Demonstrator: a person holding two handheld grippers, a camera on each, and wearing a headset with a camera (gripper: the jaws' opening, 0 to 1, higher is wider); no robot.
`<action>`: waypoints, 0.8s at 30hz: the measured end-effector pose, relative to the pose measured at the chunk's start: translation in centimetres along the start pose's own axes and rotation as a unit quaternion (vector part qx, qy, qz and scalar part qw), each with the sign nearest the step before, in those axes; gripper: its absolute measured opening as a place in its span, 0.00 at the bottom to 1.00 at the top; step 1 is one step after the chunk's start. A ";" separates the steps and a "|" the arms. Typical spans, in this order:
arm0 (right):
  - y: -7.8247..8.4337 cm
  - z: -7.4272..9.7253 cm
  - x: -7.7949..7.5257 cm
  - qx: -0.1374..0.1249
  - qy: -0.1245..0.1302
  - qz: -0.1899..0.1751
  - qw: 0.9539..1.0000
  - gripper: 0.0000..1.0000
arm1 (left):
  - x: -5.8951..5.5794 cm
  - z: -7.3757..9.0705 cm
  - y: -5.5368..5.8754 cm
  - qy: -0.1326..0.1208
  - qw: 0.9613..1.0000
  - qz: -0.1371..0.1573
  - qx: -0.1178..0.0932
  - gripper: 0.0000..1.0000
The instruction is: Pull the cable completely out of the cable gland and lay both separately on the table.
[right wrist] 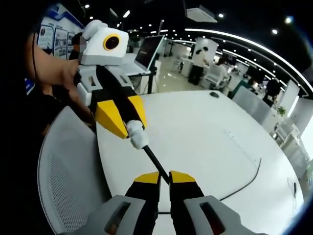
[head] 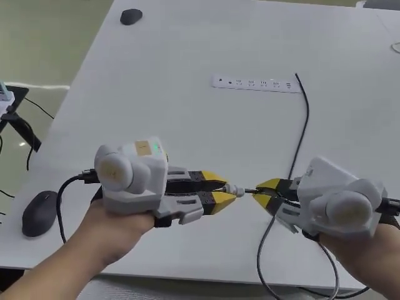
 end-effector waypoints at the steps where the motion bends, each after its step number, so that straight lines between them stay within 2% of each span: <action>1: 0.2 -0.1 -0.2 0.005 0.000 -0.014 1.000 0.01 | 0.0 0.0 0.0 0.000 1.000 0.000 -0.001 0.14; 2: 0.3 -0.1 -0.2 0.007 -0.001 -0.022 1.000 0.01 | 0.0 0.0 0.0 -0.001 1.000 -0.001 -0.001 0.14; 5: 1.0 -0.5 -0.6 0.015 -0.005 -0.074 0.997 0.01 | 0.1 0.1 0.0 -0.002 1.000 -0.001 -0.001 0.14; 9: 1.8 -0.8 -0.8 0.029 -0.007 -0.105 0.994 0.01 | 0.2 0.2 0.0 -0.004 1.000 -0.001 0.000 0.14; 13: 2.6 -1.0 -0.9 0.046 -0.008 -0.147 0.988 0.01 | 0.3 0.2 0.1 -0.007 1.000 -0.002 0.001 0.14; 14: 2.7 -1.1 -0.8 0.056 -0.011 -0.162 0.985 0.01 | 0.3 0.2 0.1 -0.006 1.000 -0.002 0.002 0.14; 16: 2.8 -1.2 -0.8 0.058 -0.013 -0.177 0.982 0.01 | 0.2 0.1 0.2 -0.007 1.000 -0.005 0.005 0.14; 18: 2.8 -1.2 -0.7 0.059 -0.012 -0.177 0.982 0.02 | 0.2 0.1 0.2 -0.006 1.000 -0.004 0.005 0.14; 24: 2.8 -0.9 -0.8 0.048 -0.006 -0.151 0.987 0.03 | 0.2 0.0 0.2 -0.003 1.000 0.001 0.004 0.14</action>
Point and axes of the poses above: the centre of the closed fingertips' face, and the gripper's own axes: z roughly backward along the fingers, x roughly to its left, y roughly out of its underside, the point moved 10 cm from there along z, roughly backward along the fingers, and after that the axes turned 11 degrees about y, right-handed, at the moved point
